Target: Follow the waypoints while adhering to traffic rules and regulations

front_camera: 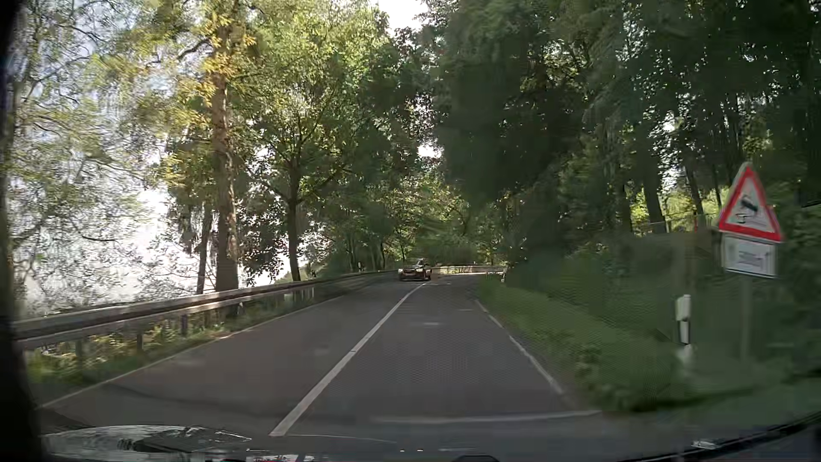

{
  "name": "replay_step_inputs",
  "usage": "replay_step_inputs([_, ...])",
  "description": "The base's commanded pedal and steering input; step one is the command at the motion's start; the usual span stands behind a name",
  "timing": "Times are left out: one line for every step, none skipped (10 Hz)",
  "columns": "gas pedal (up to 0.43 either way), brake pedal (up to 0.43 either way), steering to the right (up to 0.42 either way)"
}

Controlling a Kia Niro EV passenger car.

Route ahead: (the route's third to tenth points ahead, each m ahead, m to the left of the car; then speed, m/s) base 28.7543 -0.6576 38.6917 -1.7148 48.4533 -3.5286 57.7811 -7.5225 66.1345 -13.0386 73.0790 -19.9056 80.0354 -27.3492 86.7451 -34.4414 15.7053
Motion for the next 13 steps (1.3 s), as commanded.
replay_step_inputs([0.028,0.000,0.001])
replay_step_inputs([0.067,0.000,0.001])
replay_step_inputs([0.079,0.000,0.001])
replay_step_inputs([0.110,0.000,0.001])
replay_step_inputs([0.110,0.000,0.001])
replay_step_inputs([0.110,0.000,0.001])
replay_step_inputs([0.110,0.000,0.001])
replay_step_inputs([0.098,0.000,0.001])
replay_step_inputs([0.079,0.000,0.002])
replay_step_inputs([0.059,0.000,0.002])
replay_step_inputs([0.059,0.000,0.003])
replay_step_inputs([0.067,0.000,0.005])
replay_step_inputs([0.098,0.000,0.009])
